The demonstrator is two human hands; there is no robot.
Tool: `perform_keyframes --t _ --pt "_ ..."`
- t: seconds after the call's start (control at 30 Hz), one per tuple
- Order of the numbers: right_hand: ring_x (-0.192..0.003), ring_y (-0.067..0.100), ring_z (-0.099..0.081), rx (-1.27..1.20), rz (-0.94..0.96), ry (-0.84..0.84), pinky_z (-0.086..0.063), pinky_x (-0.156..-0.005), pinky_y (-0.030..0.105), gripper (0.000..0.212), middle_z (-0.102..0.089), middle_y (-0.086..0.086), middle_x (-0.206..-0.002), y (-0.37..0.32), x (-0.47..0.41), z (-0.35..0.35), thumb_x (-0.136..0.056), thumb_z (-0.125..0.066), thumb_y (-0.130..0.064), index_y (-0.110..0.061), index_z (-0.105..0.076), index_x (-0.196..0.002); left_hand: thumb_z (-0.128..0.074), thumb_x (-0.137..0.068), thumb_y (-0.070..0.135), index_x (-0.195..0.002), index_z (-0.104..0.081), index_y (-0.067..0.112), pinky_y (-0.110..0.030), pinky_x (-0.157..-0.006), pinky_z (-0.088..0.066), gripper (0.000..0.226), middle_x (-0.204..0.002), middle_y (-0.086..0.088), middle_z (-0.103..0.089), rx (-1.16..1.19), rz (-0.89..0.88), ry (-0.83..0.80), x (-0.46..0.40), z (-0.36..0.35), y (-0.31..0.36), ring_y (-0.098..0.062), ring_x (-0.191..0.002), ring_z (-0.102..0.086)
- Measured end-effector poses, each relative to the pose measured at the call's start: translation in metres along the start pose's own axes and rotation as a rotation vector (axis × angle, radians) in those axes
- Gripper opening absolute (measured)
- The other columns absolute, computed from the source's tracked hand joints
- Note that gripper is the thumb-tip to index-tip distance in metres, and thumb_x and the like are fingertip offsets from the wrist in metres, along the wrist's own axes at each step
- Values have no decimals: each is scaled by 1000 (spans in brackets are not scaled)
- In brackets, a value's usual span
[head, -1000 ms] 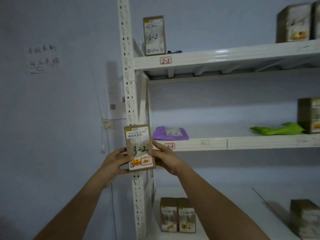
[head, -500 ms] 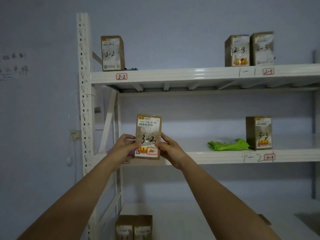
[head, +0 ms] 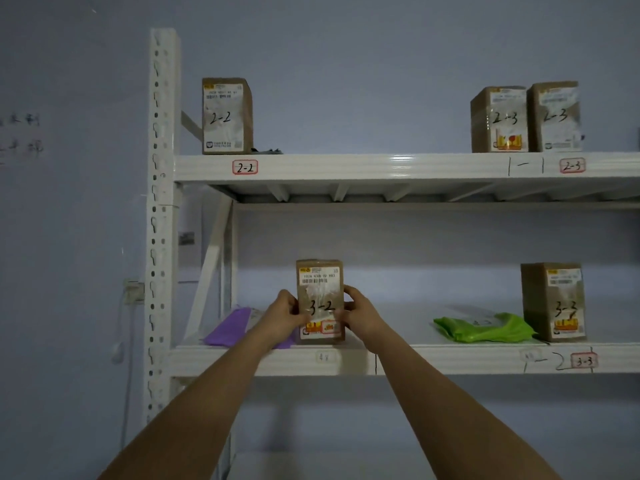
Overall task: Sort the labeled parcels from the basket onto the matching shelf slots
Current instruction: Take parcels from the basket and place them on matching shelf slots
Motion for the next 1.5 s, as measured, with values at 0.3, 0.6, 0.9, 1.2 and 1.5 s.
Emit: perform_keyframes --t 0.3,0.6,0.9,1.2,1.5 --pt "-106 30 -62 131 -57 13 -52 -93 44 49 -60 18 -116 17 -18 -6 -93 -46 4 -16 -35 -136 -59 -91 13 -92 -39 18 -36 -87 -54 21 -113 -14 -60 27 18 -113 -24 -2 -27 -24 -105 -61" --pt "-107 29 -62 144 -23 8 -52 -93 39 50 -60 17 -124 14 -3 -11 -97 -43 -4 -18 -34 -144 -59 -91 13 -91 -40 19 -47 -94 -51 20 -113 -16 -61 96 30 -81 -20 -7 -33 -27 -105 -62" --pt "-131 31 -43 380 -87 -1 -38 -103 34 65 -41 16 -146 15 14 -13 -95 -51 -13 -5 -16 -149 -66 -87 23 -137 -38 10 -38 -104 -42 59 -137 -7 -49 -43 120 -7 3 2 -38 -23 -122 -50" --pt "-98 31 -61 546 129 203 -41 -74 27 22 -67 16 -104 2 43 3 -90 -55 -19 -3 -65 -102 -56 -86 12 -97 -63 8 -32 -81 -51 13 -98 -14 -69 -303 97 280 56 51 -17 -29 -93 -65" --pt "-79 30 -60 680 162 -314 -52 -74 37 15 -63 15 -81 49 86 -142 -87 -53 -19 -12 -59 -75 -53 -89 25 -108 -60 12 -30 -81 -44 24 -115 -9 -60 -845 283 8 154 81 -87 -26 -102 -58"
Point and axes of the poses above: each hand's wrist, its own x-axis away from the middle knuckle, its own z-axis out of the back of the hand, y = z × x, the point moved 7 cm from there along -x, towards the middle knuckle
